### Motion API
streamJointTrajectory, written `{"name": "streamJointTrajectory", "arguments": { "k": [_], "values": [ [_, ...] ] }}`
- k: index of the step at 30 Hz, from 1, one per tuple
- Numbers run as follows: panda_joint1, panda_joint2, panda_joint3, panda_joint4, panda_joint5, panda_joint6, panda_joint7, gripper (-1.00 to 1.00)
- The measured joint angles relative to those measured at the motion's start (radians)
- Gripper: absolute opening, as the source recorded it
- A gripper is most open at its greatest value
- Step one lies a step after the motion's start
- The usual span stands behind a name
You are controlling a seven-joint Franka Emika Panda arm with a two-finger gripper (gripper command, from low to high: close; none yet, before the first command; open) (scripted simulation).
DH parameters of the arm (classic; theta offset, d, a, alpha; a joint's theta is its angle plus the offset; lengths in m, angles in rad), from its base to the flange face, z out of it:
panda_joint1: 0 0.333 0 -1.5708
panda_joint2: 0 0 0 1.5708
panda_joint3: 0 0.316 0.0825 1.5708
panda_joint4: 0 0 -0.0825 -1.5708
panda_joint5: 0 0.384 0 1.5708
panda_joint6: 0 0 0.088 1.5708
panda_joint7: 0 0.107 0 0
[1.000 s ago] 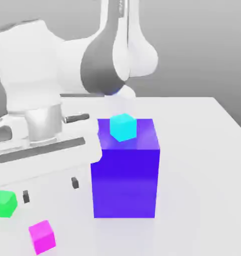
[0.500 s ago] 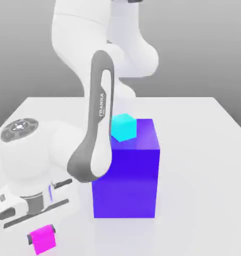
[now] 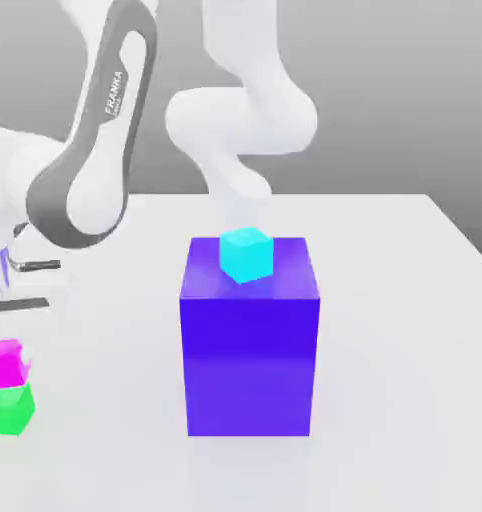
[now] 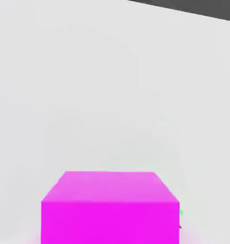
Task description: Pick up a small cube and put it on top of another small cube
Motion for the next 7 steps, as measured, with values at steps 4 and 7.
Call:
{"name": "streamJointTrajectory", "arguments": {
  "k": [4,7],
  "values": [
    [-0.076,0.118,0.091,0.012,0.145,0.086,-0.100,1.00],
    [-0.076,0.118,0.091,0.012,0.145,0.086,-0.100,1.00]
  ]
}}
